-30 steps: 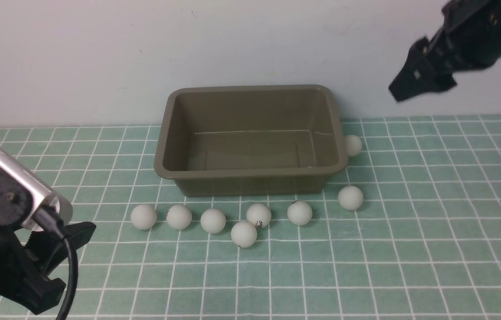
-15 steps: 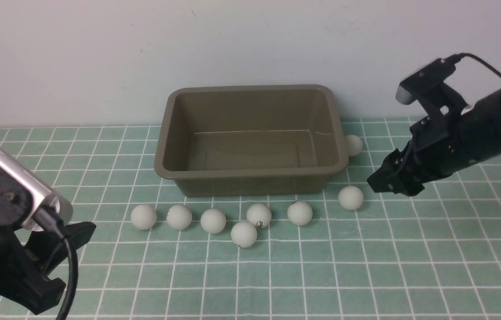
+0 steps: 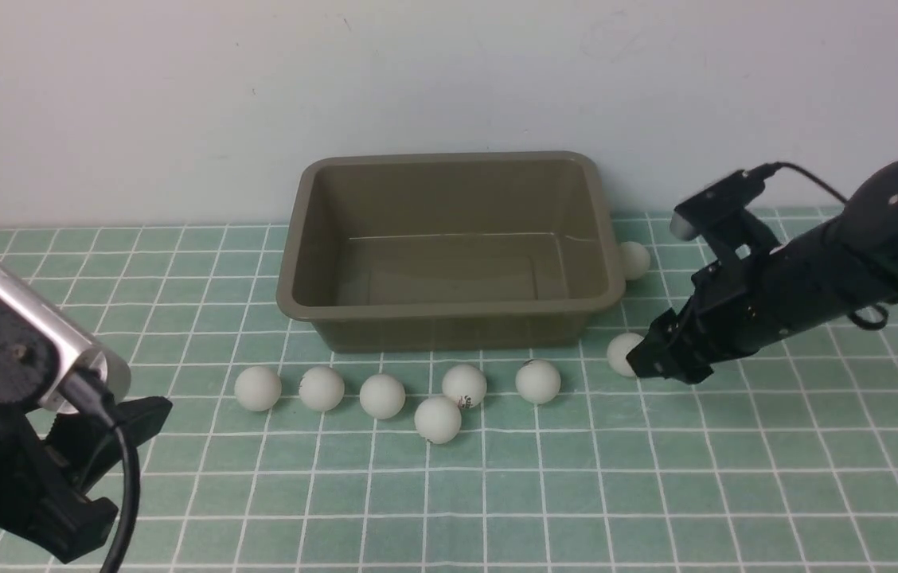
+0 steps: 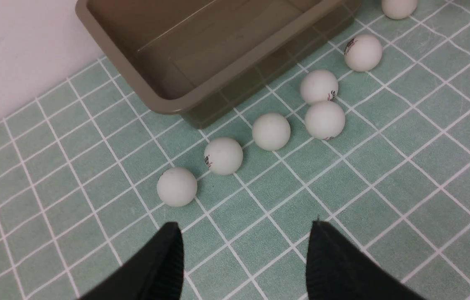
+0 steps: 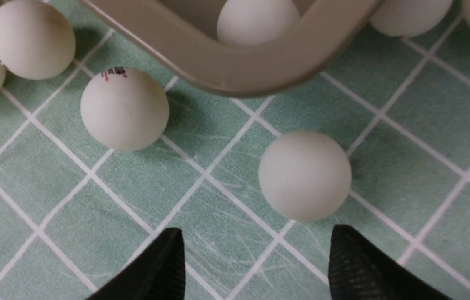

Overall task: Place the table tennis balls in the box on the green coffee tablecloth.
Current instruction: 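Reach for and grasp a ping pong ball on the table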

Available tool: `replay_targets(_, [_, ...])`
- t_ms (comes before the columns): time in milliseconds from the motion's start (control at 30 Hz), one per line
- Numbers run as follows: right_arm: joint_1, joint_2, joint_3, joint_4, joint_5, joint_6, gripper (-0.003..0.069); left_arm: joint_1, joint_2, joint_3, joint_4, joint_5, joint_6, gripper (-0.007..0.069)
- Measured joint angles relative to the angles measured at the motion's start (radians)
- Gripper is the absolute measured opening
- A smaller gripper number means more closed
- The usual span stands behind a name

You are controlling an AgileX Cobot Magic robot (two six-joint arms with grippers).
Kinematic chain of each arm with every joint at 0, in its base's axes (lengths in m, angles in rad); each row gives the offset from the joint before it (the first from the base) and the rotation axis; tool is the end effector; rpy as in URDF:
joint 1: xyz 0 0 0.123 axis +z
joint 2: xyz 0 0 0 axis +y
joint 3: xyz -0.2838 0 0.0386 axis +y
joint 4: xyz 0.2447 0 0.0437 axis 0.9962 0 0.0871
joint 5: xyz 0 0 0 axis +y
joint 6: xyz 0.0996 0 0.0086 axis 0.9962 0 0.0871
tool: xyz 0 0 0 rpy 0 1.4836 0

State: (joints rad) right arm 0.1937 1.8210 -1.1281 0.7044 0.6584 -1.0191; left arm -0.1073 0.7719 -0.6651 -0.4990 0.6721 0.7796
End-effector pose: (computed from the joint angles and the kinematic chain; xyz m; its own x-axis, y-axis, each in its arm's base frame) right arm 0.3478 0.1087 0.1824 -0.6701 -0.5192 -0.5305 -0.6784 0.7185 0.1537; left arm 0.1445 -0.0456 0.3097 -0.4187 0.3981 -0.8162 0.5330 0.8355 0.1341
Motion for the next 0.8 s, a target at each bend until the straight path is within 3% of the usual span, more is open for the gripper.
replay_targets(133, [0.0, 0.043, 0.0, 0.085, -0.013, -0.06, 0.0421, 0.0, 0.0, 0.0, 0.0, 0.0, 0.0, 0.0363])
replay_targets(500, [0.0, 0.106, -0.008, 0.168, -0.081, -0.125, 0.0421, 0.0, 0.0, 0.0, 0.0, 0.0, 0.0, 0.0363])
replay_targets(800, [0.0, 0.162, -0.009, 0.343, -0.118, -0.263, 0.0418, 0.0, 0.0, 0.0, 0.0, 0.0, 0.0, 0.0363])
